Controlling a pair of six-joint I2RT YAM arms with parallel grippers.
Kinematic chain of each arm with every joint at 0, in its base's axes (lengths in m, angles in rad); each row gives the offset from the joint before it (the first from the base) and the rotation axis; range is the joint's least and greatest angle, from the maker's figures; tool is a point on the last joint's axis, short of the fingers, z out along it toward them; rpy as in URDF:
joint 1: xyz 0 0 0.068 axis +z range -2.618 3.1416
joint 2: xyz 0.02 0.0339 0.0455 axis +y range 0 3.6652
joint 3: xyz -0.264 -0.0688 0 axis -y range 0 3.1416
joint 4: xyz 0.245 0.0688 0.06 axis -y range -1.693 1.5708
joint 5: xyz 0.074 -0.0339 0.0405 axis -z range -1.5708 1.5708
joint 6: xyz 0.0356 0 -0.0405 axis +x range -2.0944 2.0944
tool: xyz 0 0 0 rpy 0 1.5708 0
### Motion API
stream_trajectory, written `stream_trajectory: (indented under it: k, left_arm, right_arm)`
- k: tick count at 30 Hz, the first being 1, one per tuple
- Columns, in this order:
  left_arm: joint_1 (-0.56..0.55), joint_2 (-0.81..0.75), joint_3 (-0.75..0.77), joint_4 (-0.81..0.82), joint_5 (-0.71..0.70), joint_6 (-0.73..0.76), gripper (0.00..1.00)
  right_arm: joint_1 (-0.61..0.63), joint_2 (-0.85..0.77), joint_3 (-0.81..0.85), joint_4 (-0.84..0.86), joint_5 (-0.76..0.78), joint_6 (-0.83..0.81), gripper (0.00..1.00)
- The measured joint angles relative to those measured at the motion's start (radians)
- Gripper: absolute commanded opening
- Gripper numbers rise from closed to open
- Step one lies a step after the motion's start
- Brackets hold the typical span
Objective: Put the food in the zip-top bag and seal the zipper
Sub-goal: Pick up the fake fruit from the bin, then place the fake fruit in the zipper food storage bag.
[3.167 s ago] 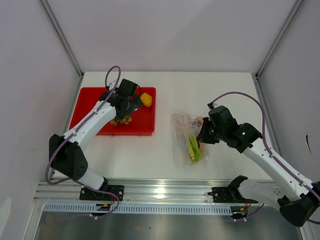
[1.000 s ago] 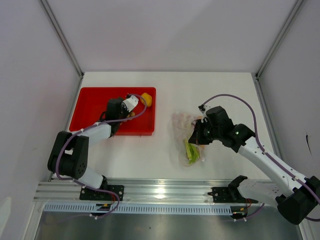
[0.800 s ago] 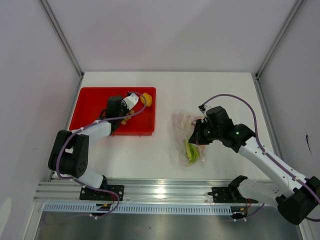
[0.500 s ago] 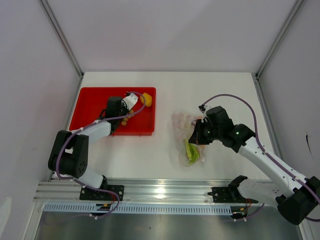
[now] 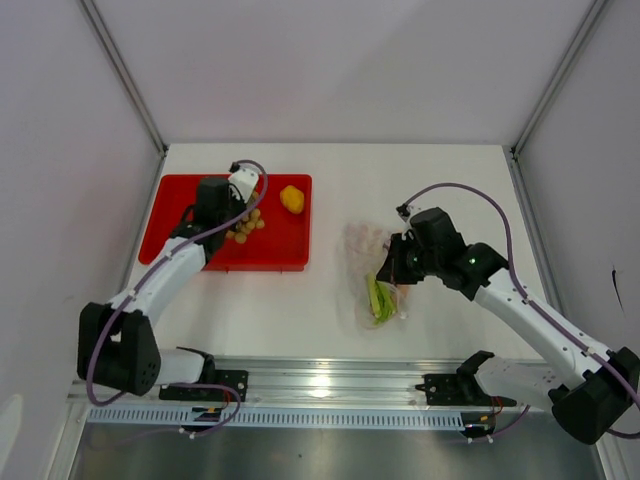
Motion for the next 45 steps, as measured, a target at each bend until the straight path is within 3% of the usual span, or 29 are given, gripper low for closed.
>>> stream_trajectory:
  k: [10,17,23,36,45]
  left_arm:
    - [0.002,-0.298,0.147,-0.225,0.151,-0.184,0.01]
    - [0.003,-0.486,0.124,-0.274,0.465,-0.381,0.01]
    - [-0.028,-0.583,-0.003,-0.262,0.757,-0.604,0.01]
    - [-0.361,-0.568,-0.13,-0.167,1.056,-0.996,0.01]
    - [-0.536,-0.361,-0.144,-0.008,1.181,-1.202,0.01]
  right_arm:
    - [-0.016,0.063,0.065,-0.012,0.015,-0.005,0.0]
    - [-0.024,0.106,0.115,-0.02,0.015,-0.008,0.0]
    - [-0.031,0.125,0.158,-0.029,0.015,-0.012,0.0]
    - [-0.04,0.154,0.194,-0.019,0.014,-0.021,0.0]
    - [-0.04,0.108,0.177,0.029,0.004,-0.063,0.0]
